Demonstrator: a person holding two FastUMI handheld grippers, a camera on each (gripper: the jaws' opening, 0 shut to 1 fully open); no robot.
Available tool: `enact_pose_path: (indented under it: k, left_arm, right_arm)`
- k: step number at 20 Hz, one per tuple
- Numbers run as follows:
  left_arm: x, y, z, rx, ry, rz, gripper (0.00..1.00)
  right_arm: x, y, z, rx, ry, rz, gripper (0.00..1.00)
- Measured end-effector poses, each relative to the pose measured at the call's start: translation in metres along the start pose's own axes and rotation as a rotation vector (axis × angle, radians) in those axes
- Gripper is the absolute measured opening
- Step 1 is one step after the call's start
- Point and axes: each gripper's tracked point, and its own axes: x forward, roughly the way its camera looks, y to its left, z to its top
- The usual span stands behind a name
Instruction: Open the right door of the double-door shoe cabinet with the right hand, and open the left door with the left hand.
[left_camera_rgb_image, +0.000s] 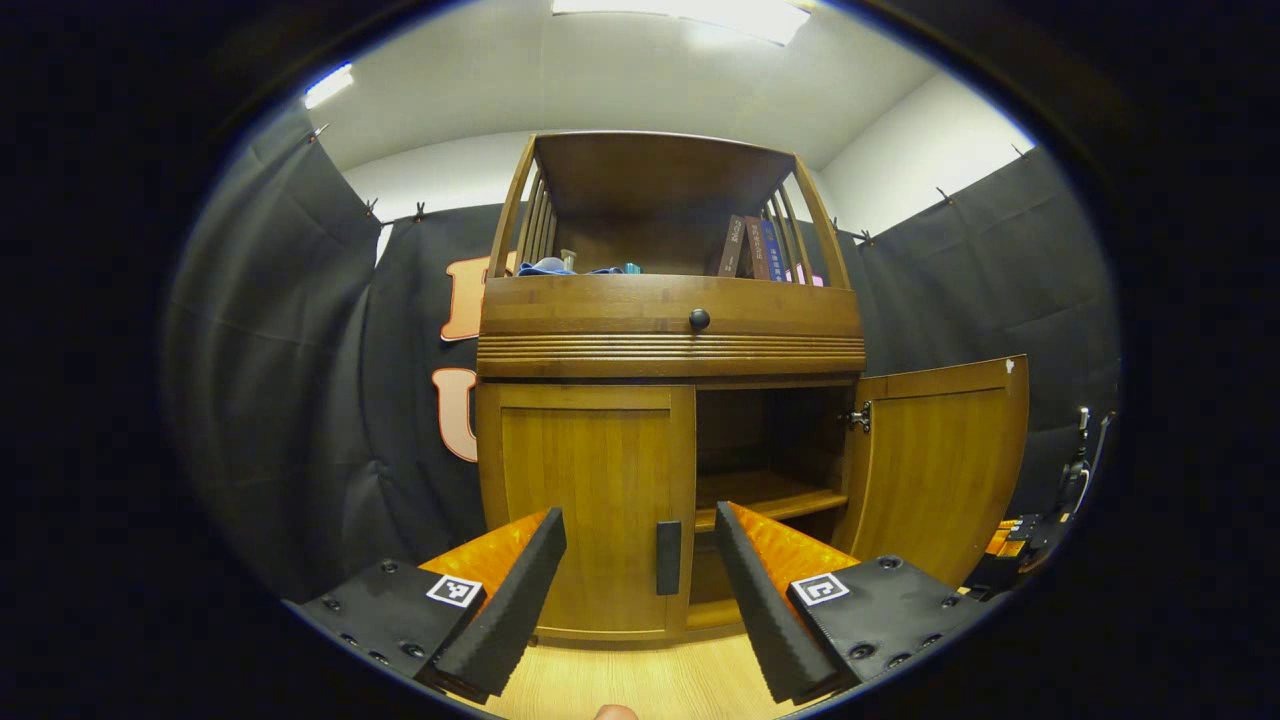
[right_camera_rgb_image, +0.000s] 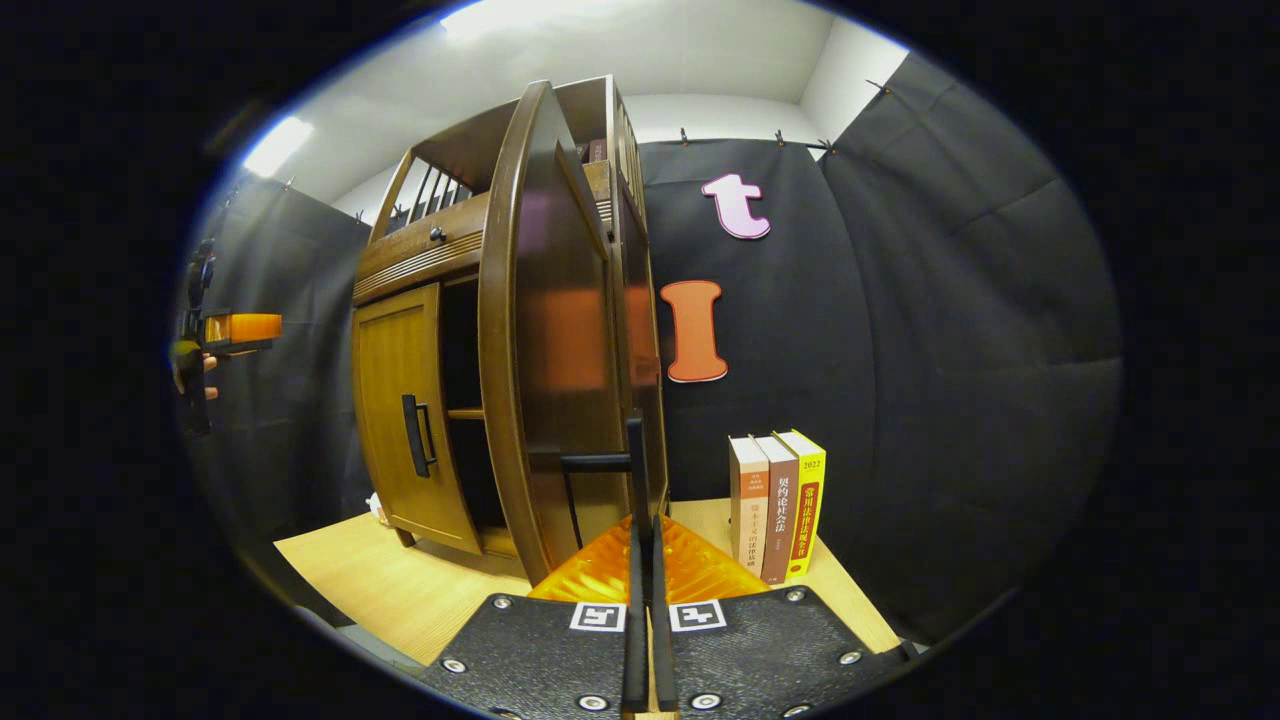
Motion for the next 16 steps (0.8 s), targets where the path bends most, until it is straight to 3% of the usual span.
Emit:
enact_pose_path:
  k: [5,7,8,10,11,16]
  left_arm:
    - [0.006,0.003,-0.007,-0.006,0.008,0.009,0.94]
    - [0.009,0.005,-0.009,-0.005,0.009,0.012,0.96]
    - [0.012,0.006,-0.012,-0.008,0.011,0.013,0.97]
    - [0.018,0.007,-0.017,-0.014,0.018,0.015,0.99]
    - [0.021,0.007,-0.020,-0.015,0.022,0.015,0.94]
    - [0.036,0.001,-0.037,-0.012,0.042,0.007,0.94]
  right_arm:
    - [-0.005,0.000,0.000,0.003,0.014,-0.021,0.12]
    - [-0.015,-0.003,0.007,0.011,0.007,-0.050,0.12]
    - [-0.019,-0.004,0.012,0.021,0.002,-0.066,0.06]
    - [-0.027,-0.007,0.018,0.033,-0.004,-0.108,0.13]
    - [-0.033,-0.008,0.023,0.030,-0.011,-0.134,0.18]
    - [-0.054,-0.010,0.052,-0.019,-0.057,-0.224,0.32]
